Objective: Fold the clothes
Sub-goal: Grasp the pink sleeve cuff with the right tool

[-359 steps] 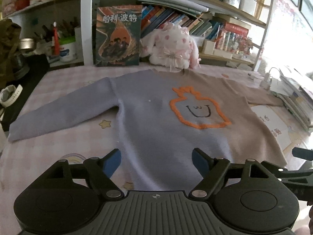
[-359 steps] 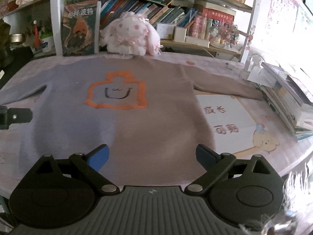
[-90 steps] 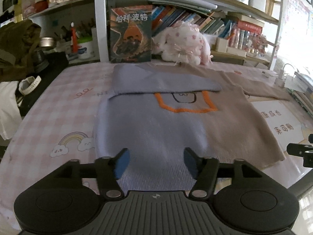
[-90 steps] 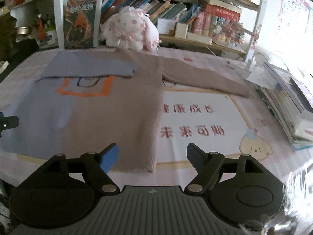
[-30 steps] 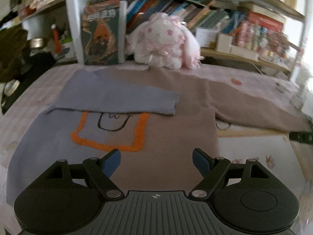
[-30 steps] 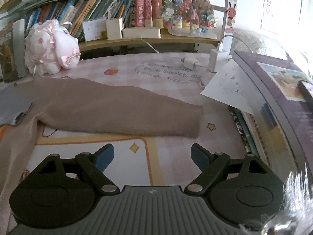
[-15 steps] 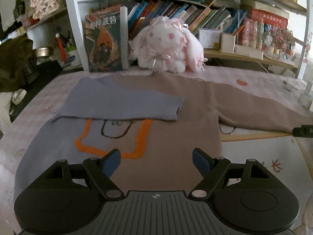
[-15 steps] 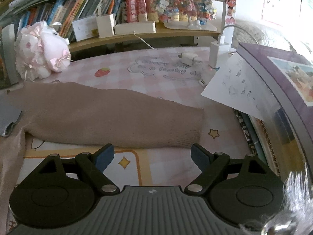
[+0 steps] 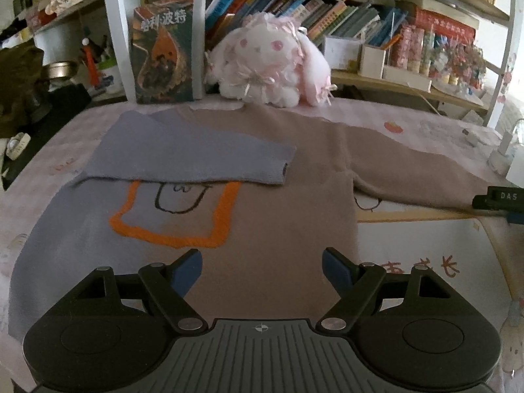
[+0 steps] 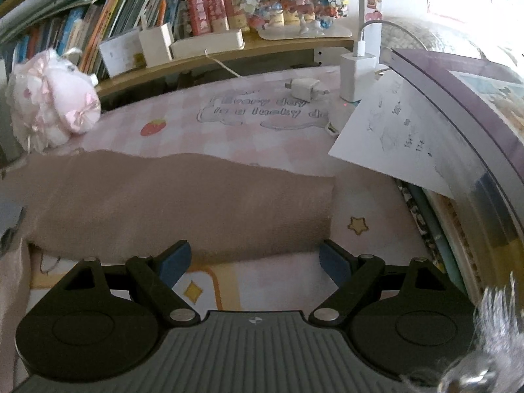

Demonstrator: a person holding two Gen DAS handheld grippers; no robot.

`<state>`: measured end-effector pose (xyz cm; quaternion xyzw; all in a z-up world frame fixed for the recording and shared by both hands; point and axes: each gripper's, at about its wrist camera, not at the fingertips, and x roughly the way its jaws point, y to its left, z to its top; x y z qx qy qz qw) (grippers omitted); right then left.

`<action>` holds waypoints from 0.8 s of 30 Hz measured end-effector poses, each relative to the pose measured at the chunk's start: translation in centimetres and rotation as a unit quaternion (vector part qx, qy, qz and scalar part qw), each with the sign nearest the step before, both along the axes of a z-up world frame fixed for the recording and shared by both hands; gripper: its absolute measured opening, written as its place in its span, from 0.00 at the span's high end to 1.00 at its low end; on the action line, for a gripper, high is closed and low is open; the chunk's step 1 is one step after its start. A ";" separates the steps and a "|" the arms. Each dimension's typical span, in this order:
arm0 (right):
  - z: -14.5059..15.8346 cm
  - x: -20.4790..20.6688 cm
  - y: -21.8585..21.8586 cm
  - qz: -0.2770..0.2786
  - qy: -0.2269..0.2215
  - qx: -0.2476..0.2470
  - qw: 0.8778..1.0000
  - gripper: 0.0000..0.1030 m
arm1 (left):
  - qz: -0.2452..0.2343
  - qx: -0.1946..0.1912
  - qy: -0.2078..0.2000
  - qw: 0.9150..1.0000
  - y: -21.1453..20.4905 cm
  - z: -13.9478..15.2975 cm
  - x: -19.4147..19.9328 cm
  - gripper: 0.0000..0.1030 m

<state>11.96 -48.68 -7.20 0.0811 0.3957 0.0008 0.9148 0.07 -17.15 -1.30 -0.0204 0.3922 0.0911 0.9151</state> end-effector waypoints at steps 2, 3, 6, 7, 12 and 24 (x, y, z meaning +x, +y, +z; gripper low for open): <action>0.0 0.4 -0.4 -0.005 -0.008 0.013 1.000 0.19 | 0.004 0.002 0.002 1.000 0.1 0.0 0.0 0.19; 0.0 0.6 -0.5 -0.008 -0.013 0.022 1.000 0.20 | 0.006 0.003 0.004 1.000 0.1 0.0 0.0 0.19; -0.1 1.3 -0.5 -0.006 -0.024 0.053 0.998 0.21 | 0.007 0.002 0.010 1.000 0.1 0.1 0.2 0.19; 0.0 1.5 -0.3 0.005 -0.025 0.068 0.997 0.21 | 0.006 0.003 0.010 1.000 0.1 0.2 0.2 0.19; 0.1 1.8 0.8 0.062 -0.010 0.157 0.986 0.22 | 0.003 0.003 0.001 1.000 0.0 0.5 0.0 0.19; 0.0 1.5 -0.9 -0.004 -0.006 0.183 0.983 0.74 | 0.003 0.004 -0.009 1.000 0.4 0.9 -0.6 0.19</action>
